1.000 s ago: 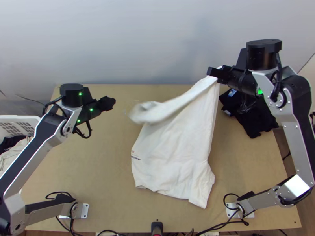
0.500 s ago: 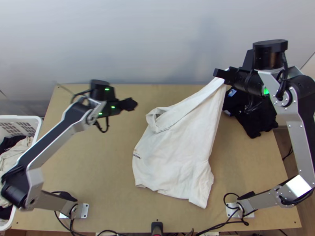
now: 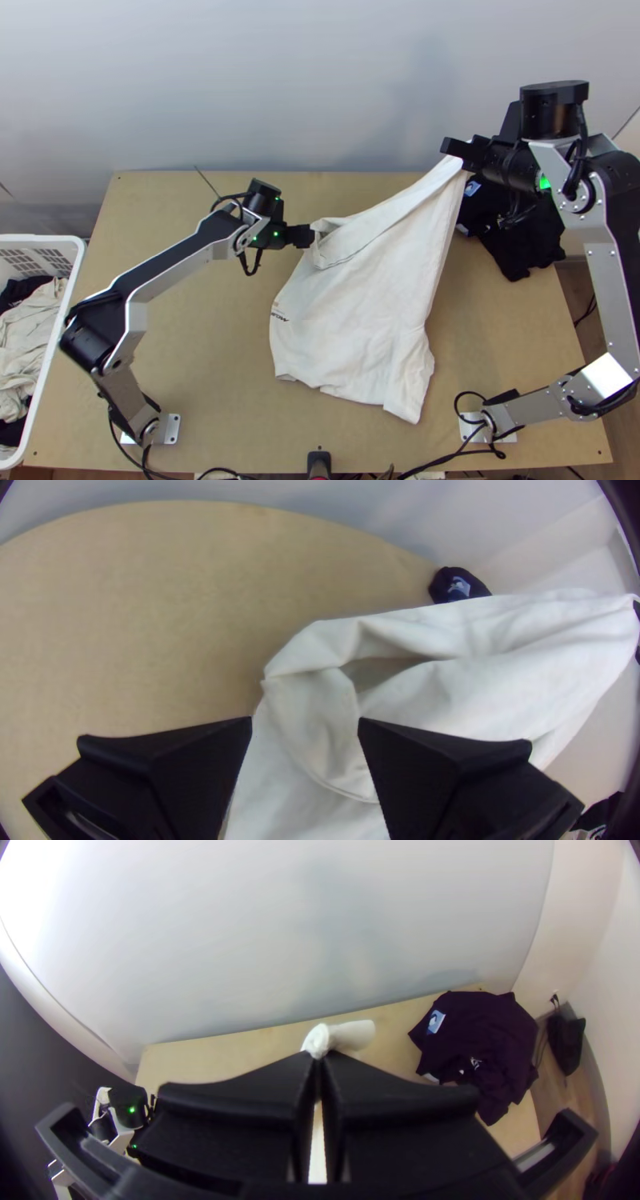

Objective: Fold the t-shirt

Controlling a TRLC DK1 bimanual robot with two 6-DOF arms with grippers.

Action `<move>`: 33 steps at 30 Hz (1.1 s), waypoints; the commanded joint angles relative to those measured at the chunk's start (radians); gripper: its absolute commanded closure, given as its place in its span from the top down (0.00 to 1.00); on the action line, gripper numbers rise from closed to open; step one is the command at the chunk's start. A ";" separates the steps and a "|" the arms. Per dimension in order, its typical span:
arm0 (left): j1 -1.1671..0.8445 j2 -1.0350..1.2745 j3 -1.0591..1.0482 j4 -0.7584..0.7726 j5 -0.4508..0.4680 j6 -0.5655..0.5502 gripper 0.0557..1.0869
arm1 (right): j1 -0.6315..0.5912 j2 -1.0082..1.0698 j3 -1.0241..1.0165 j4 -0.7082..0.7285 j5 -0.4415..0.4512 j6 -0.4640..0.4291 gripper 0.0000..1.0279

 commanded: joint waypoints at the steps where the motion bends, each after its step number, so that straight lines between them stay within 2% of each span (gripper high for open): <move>1: 0.073 0.094 0.016 0.016 0.000 0.045 0.77 | -0.005 -0.001 0.003 0.001 0.000 0.003 0.03; 9: 0.115 0.140 0.046 0.010 0.002 0.061 0.77 | -0.004 -0.021 -0.033 0.001 0.000 0.004 0.03; 19: -0.014 0.180 0.109 0.002 0.003 0.032 0.77 | -0.004 -0.056 -0.082 -0.001 0.000 0.004 0.03; 33: -0.154 0.297 0.336 -0.090 0.019 -0.015 0.77 | -0.005 -0.073 -0.092 -0.003 0.000 0.009 0.03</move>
